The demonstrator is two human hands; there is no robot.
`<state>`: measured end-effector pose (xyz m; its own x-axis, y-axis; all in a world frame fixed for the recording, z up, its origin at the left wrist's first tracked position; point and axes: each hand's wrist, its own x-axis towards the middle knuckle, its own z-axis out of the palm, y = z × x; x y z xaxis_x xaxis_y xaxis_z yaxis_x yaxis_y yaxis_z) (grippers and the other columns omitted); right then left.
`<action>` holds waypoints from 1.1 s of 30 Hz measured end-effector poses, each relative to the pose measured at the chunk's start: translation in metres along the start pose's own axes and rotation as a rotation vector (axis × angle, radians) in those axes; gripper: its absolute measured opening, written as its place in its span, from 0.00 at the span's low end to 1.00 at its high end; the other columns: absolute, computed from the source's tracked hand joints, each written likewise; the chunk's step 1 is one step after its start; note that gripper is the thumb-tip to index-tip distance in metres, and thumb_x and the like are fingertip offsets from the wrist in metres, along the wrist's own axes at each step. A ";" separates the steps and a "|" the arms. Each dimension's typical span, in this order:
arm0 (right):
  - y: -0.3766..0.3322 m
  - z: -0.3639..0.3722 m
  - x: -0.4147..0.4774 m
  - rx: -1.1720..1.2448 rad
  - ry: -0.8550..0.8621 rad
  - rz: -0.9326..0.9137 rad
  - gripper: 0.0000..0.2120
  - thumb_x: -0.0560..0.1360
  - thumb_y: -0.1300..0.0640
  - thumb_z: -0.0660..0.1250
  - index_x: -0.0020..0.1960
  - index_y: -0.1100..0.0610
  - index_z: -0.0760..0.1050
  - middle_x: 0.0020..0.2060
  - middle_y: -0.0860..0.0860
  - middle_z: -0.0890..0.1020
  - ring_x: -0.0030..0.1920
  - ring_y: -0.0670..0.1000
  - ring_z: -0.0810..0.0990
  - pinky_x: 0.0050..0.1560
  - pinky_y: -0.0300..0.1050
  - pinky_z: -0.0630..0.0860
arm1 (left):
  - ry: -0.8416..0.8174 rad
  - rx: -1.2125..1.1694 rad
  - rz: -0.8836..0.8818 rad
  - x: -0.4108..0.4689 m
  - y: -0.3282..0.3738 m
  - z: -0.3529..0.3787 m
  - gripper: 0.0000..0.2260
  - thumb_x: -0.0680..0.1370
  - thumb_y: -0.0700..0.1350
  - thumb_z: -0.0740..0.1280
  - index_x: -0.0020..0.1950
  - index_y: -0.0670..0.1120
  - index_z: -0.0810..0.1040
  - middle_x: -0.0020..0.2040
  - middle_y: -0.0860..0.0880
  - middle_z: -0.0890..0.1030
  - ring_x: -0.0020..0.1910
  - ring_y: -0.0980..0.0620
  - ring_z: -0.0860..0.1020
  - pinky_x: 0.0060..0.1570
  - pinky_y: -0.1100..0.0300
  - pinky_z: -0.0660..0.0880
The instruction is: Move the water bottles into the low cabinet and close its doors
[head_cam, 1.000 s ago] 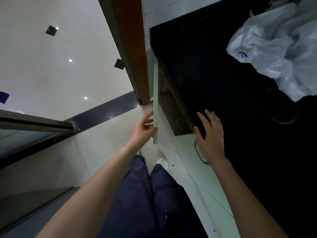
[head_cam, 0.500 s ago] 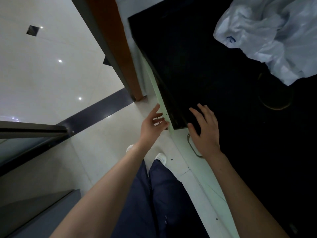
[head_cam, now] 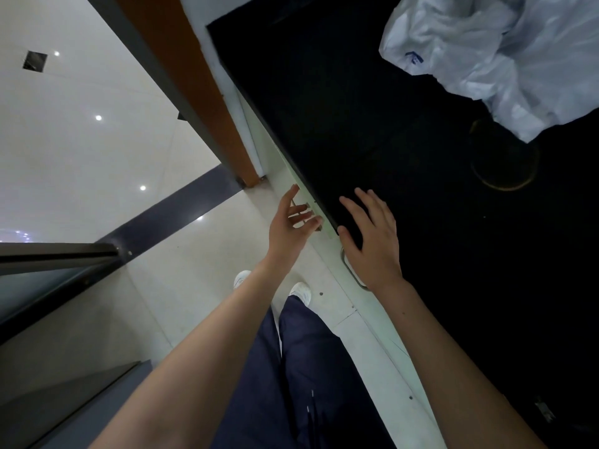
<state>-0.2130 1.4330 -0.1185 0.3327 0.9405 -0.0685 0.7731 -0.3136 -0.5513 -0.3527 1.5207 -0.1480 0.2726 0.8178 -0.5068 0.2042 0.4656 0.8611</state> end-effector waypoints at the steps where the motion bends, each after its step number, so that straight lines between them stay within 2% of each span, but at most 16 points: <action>1: 0.000 0.000 0.000 0.001 0.001 -0.001 0.22 0.80 0.54 0.63 0.74 0.50 0.68 0.75 0.50 0.65 0.78 0.50 0.56 0.77 0.56 0.53 | 0.002 -0.011 -0.004 0.000 -0.001 0.001 0.32 0.74 0.37 0.74 0.75 0.49 0.66 0.58 0.45 0.78 0.54 0.50 0.80 0.42 0.67 0.79; 4: 0.000 0.000 0.000 0.016 0.006 0.001 0.22 0.79 0.55 0.63 0.73 0.50 0.68 0.75 0.50 0.65 0.77 0.50 0.56 0.77 0.56 0.53 | 0.007 -0.049 -0.022 0.001 -0.003 0.004 0.32 0.75 0.34 0.72 0.76 0.50 0.65 0.59 0.43 0.77 0.56 0.48 0.80 0.43 0.65 0.80; 7: 0.000 0.000 -0.001 0.020 0.012 0.004 0.22 0.79 0.55 0.64 0.73 0.50 0.69 0.75 0.50 0.65 0.77 0.50 0.56 0.77 0.56 0.54 | 0.013 -0.055 -0.029 0.003 -0.003 0.008 0.32 0.75 0.32 0.71 0.76 0.50 0.65 0.58 0.44 0.77 0.54 0.50 0.80 0.42 0.66 0.79; 12: 0.000 0.000 0.000 0.004 0.016 0.002 0.22 0.80 0.55 0.64 0.73 0.51 0.69 0.75 0.51 0.66 0.77 0.51 0.57 0.77 0.57 0.54 | 0.011 -0.064 -0.013 0.006 0.000 0.019 0.30 0.75 0.38 0.73 0.74 0.53 0.66 0.58 0.48 0.79 0.55 0.52 0.81 0.48 0.61 0.81; 17: -0.001 0.001 0.000 0.003 0.018 0.009 0.22 0.79 0.55 0.64 0.73 0.51 0.69 0.75 0.50 0.66 0.77 0.51 0.57 0.77 0.57 0.55 | 0.003 -0.051 -0.042 0.006 0.008 0.022 0.30 0.76 0.38 0.72 0.75 0.51 0.65 0.55 0.54 0.79 0.52 0.55 0.81 0.44 0.68 0.79; 19: -0.002 0.000 0.000 0.012 0.009 0.020 0.22 0.79 0.55 0.65 0.73 0.50 0.69 0.75 0.50 0.66 0.77 0.51 0.57 0.76 0.58 0.57 | -0.038 -0.039 -0.072 0.006 0.009 0.017 0.33 0.77 0.34 0.69 0.77 0.51 0.62 0.55 0.54 0.78 0.52 0.53 0.81 0.44 0.69 0.78; 22: -0.003 -0.004 0.000 0.033 -0.019 0.046 0.23 0.79 0.54 0.65 0.73 0.49 0.68 0.75 0.49 0.65 0.77 0.49 0.56 0.76 0.58 0.58 | -0.217 -0.018 -0.154 0.005 0.012 0.005 0.37 0.77 0.26 0.63 0.79 0.55 0.56 0.62 0.53 0.73 0.58 0.53 0.78 0.44 0.69 0.78; 24: -0.006 -0.005 0.000 0.040 -0.028 0.057 0.23 0.79 0.54 0.65 0.73 0.48 0.68 0.75 0.48 0.64 0.77 0.49 0.55 0.76 0.58 0.58 | -0.306 0.008 -0.189 0.005 0.017 0.001 0.38 0.77 0.26 0.61 0.79 0.57 0.54 0.66 0.54 0.70 0.61 0.54 0.75 0.44 0.68 0.78; 26: -0.007 -0.005 0.001 0.047 -0.025 0.063 0.23 0.79 0.55 0.65 0.73 0.49 0.68 0.75 0.48 0.64 0.77 0.49 0.55 0.76 0.58 0.59 | -0.312 0.024 -0.180 0.007 0.019 0.000 0.38 0.78 0.28 0.62 0.79 0.57 0.54 0.67 0.53 0.70 0.62 0.52 0.76 0.44 0.67 0.78; 30: -0.006 -0.005 0.000 0.064 -0.034 0.076 0.23 0.79 0.55 0.65 0.73 0.48 0.68 0.75 0.47 0.63 0.77 0.48 0.54 0.77 0.54 0.57 | -0.272 -0.032 -0.163 0.005 0.015 0.002 0.37 0.77 0.27 0.63 0.79 0.55 0.57 0.66 0.51 0.72 0.63 0.47 0.77 0.47 0.63 0.77; 33: -0.010 -0.007 0.001 0.090 -0.055 0.081 0.22 0.79 0.54 0.64 0.73 0.49 0.68 0.75 0.47 0.63 0.77 0.48 0.54 0.77 0.53 0.56 | -0.225 -0.025 -0.150 0.001 0.020 0.000 0.31 0.76 0.28 0.64 0.74 0.51 0.65 0.65 0.48 0.75 0.62 0.47 0.77 0.48 0.64 0.77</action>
<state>-0.2166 1.4359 -0.1073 0.3601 0.9190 -0.1602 0.6926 -0.3784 -0.6141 -0.3482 1.5304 -0.1316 0.4437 0.6443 -0.6229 0.2353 0.5869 0.7747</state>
